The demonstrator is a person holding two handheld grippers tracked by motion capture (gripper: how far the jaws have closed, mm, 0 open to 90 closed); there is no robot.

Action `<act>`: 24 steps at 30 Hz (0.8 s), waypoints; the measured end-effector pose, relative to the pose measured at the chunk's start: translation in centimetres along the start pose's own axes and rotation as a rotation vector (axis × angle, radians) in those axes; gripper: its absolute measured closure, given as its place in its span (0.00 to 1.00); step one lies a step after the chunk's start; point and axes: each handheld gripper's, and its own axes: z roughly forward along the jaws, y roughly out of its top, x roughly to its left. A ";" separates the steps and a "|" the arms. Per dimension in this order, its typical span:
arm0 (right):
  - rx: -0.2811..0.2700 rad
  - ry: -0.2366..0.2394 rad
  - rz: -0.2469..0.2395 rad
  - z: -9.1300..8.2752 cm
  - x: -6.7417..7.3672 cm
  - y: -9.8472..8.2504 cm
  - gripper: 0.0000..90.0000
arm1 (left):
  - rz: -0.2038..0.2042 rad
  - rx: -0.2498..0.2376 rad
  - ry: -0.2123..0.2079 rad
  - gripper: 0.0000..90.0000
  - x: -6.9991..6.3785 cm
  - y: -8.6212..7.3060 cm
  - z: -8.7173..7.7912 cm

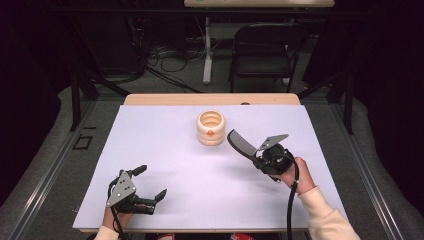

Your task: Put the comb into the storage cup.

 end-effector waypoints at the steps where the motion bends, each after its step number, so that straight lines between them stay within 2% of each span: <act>1: -0.005 0.003 0.002 0.0 0.0 0.0 0.80 | 0.001 0.000 0.000 0.00 0.0 0.0 0.0; 13: -0.065 0.002 0.023 -0.1 0.1 0.1 0.80 | -0.003 -0.003 0.001 0.00 0.0 0.0 0.0; 24: -0.101 0.001 0.016 -0.1 0.1 0.1 0.80 | -0.006 -0.005 0.002 0.00 0.0 0.0 0.1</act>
